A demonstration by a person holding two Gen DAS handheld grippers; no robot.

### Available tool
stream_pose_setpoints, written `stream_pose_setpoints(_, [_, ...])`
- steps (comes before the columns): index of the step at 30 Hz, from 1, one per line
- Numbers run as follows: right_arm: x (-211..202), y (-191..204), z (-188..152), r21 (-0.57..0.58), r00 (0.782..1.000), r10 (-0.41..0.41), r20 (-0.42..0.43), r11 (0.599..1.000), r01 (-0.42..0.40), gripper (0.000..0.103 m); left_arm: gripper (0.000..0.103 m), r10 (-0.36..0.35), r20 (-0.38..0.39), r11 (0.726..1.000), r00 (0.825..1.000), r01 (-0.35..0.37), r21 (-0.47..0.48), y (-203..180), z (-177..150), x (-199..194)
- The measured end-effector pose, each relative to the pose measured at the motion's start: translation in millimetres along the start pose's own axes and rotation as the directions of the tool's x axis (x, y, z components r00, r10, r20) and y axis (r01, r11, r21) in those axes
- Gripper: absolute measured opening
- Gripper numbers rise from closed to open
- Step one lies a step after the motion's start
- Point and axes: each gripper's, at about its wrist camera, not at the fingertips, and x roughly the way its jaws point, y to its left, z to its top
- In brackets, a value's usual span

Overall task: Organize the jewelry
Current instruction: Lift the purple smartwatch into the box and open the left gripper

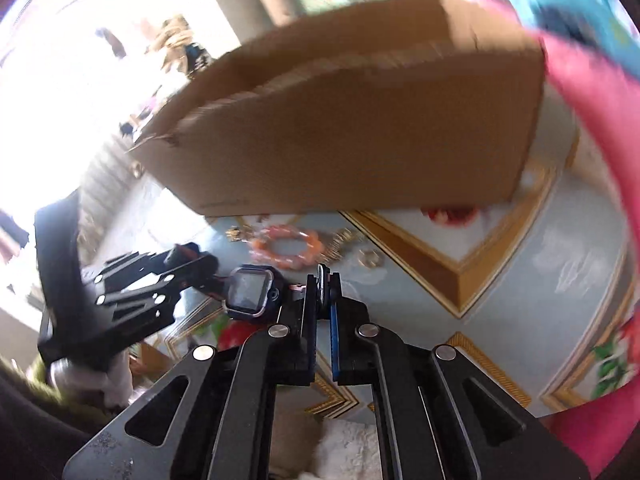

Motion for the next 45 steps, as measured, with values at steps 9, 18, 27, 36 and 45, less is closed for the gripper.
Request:
stream_pose_setpoints(9, [-53,33,9,-0.162,0.998,-0.013,0.065,0.987,0.023,0.004,0.030,-0.097,0.130,0.994,0.987,0.089,0.067,-14,18,-64])
stream_pose_setpoints(18, [-105,15,103,-0.234,0.976,0.021,0.218,0.972,0.032,0.004,0.030,-0.216,0.265,0.976,0.940,0.200,0.085,-10,129,-108])
stream_pose_setpoints(27, [2,-30,207,-0.204,0.997,-0.051,-0.054,0.978,0.039,0.004,0.030,-0.078,-0.045,0.996,0.996,0.080,0.041,7,224,20])
stream_pose_setpoints(36, [86,-45,231,-0.321,0.945,-0.231,-0.233,0.935,0.149,0.008,0.042,0.018,-0.250,0.998,0.968,-0.001,0.068,5,225,81])
stream_pose_setpoints(45, [67,-50,244,-0.329,0.963,-0.244,-0.112,0.924,0.195,0.011,0.050,-0.008,-0.164,1.000,0.986,0.007,-0.001,16,229,61])
